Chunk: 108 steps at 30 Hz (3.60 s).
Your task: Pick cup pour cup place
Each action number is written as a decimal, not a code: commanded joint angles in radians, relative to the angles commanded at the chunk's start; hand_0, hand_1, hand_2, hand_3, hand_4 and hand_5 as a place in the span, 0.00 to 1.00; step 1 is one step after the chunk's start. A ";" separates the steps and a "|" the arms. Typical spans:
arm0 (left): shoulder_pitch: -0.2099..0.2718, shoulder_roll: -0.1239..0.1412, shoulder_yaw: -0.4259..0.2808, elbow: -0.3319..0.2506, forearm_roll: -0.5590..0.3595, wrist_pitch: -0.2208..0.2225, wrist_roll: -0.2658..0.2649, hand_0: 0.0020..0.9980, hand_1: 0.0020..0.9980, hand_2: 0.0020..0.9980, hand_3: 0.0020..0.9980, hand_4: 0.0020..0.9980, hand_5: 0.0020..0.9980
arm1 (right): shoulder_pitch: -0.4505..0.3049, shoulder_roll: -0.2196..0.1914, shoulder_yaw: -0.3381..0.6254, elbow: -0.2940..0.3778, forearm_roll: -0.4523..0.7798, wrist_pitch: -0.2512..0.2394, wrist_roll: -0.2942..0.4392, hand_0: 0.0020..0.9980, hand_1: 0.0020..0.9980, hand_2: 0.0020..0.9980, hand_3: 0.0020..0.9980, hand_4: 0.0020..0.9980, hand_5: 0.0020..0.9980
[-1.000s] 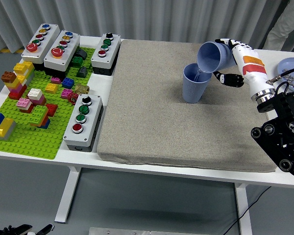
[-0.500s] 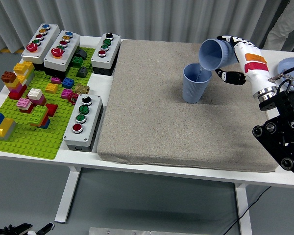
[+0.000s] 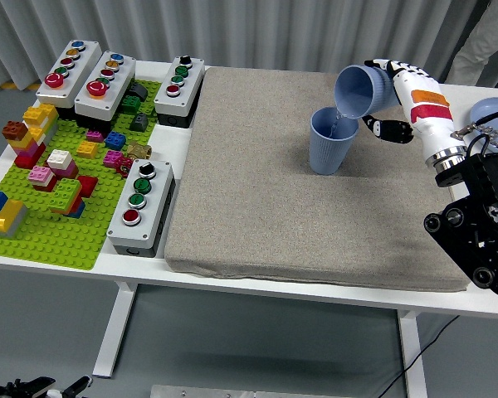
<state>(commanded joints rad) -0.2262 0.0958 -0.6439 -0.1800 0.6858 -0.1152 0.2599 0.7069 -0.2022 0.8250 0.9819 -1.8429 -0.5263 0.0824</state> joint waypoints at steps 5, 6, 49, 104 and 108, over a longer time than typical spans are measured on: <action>0.001 0.000 -0.002 0.000 0.001 0.000 0.000 0.77 0.77 0.83 0.68 0.51 1.00 | 0.004 -0.001 -0.008 -0.002 -0.001 -0.001 0.000 0.85 0.75 0.60 0.63 0.77 0.13; 0.001 0.000 -0.002 0.000 0.001 0.000 0.000 0.77 0.77 0.83 0.68 0.51 1.00 | 0.004 -0.001 -0.008 -0.002 -0.001 -0.001 0.000 0.85 0.75 0.60 0.63 0.77 0.13; 0.004 0.002 -0.002 0.000 0.004 0.000 0.001 0.77 0.77 0.83 0.68 0.51 1.00 | 0.054 -0.025 -0.127 -0.039 -0.039 -0.061 -0.008 0.86 0.76 0.61 0.62 0.76 0.11; 0.008 0.005 -0.005 0.000 0.007 0.000 0.003 0.77 0.77 0.83 0.68 0.51 1.00 | 0.147 -0.086 -0.320 -0.043 -0.104 -0.119 -0.069 0.88 0.76 0.62 0.61 0.76 0.09; 0.008 0.004 -0.006 0.000 0.007 0.000 0.003 0.77 0.77 0.83 0.68 0.51 1.00 | 0.139 -0.088 -0.295 -0.035 -0.053 -0.104 -0.055 0.88 0.76 0.62 0.61 0.76 0.09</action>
<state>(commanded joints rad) -0.2178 0.0997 -0.6498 -0.1800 0.6931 -0.1149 0.2629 0.8461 -0.2905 0.5296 0.9469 -1.8958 -0.6301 0.0272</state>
